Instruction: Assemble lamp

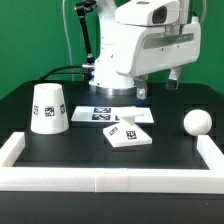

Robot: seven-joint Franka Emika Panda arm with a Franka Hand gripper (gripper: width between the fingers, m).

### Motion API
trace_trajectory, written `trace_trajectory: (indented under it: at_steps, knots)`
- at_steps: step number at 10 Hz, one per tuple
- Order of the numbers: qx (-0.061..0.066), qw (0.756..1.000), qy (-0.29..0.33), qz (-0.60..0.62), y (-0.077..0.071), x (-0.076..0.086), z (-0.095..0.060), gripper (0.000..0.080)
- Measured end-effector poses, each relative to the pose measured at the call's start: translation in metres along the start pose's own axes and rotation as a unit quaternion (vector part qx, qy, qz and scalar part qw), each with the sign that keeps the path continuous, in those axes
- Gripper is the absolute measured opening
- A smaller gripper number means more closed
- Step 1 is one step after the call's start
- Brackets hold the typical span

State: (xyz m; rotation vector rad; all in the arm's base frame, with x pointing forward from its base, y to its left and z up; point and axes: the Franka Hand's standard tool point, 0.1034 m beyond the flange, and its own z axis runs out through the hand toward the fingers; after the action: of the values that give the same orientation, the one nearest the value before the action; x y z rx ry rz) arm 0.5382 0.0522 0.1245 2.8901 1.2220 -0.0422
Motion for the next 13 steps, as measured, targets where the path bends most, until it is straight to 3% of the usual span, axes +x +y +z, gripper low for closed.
trace_trajectory:
  at_steps: [3,8,10,13]
  knots:
    - [-0.003,0.997,0.004,0.075,-0.008,-0.026,0.011,0.0699]
    - [0.001,0.975,0.006,0.223,-0.009,-0.024,0.012,0.0699]
    - [0.001,0.976,0.001,0.216,-0.005,-0.051,0.02,0.0699]
    - [0.002,0.98,-0.001,0.201,-0.006,-0.069,0.03,0.0699]
